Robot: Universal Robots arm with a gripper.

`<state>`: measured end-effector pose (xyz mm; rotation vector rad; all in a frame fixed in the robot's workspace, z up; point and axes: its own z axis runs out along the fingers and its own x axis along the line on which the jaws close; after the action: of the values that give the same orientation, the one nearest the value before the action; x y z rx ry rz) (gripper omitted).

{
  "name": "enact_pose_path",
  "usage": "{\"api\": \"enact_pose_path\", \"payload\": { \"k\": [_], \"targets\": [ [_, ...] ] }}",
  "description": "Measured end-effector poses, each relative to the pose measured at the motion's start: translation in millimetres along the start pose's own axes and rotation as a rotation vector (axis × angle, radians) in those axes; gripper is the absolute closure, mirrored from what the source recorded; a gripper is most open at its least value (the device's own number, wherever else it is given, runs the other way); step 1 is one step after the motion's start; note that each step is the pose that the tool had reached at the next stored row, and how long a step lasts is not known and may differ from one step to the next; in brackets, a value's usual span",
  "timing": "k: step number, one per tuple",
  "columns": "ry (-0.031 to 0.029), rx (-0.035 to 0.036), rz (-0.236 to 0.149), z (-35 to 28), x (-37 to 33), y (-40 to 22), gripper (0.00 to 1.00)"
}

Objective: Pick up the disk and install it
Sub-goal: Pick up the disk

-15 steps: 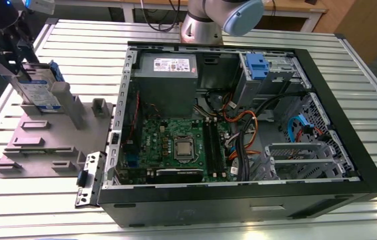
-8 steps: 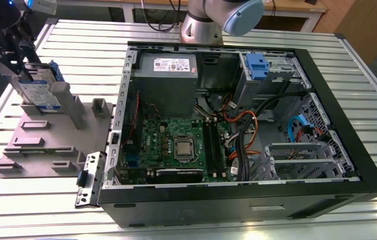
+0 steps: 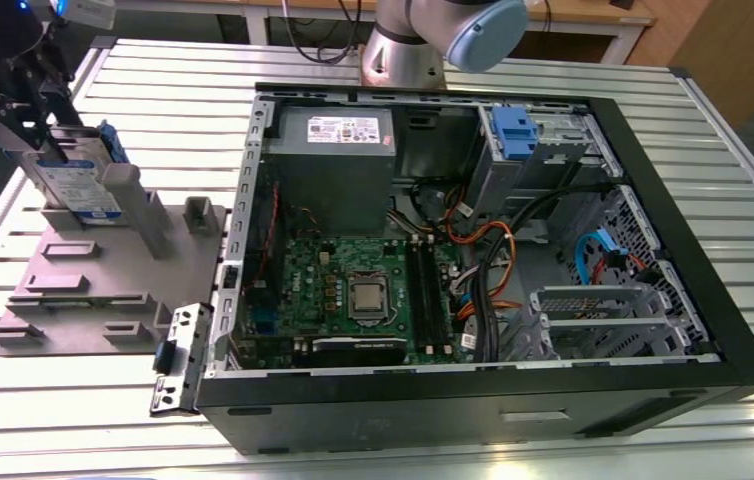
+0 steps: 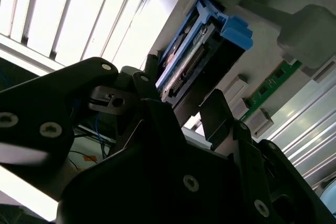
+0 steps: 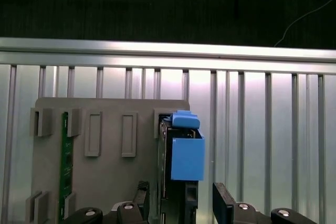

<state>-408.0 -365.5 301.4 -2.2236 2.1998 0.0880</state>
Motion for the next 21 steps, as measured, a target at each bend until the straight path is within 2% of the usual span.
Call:
{"api": "enact_pose_path", "payload": {
  "k": [4,5,17,21],
  "targets": [
    [0.0000,0.0000,0.000,0.0,0.0,-0.2,0.43],
    [0.0000,0.0000,0.000,0.0,0.0,-0.3,0.49],
    [-0.0001,0.0003,0.000,-1.5,-0.1,-0.6,0.49],
    [0.0002,0.0038,0.000,-0.4,0.2,-0.6,0.49]
  ]
}}
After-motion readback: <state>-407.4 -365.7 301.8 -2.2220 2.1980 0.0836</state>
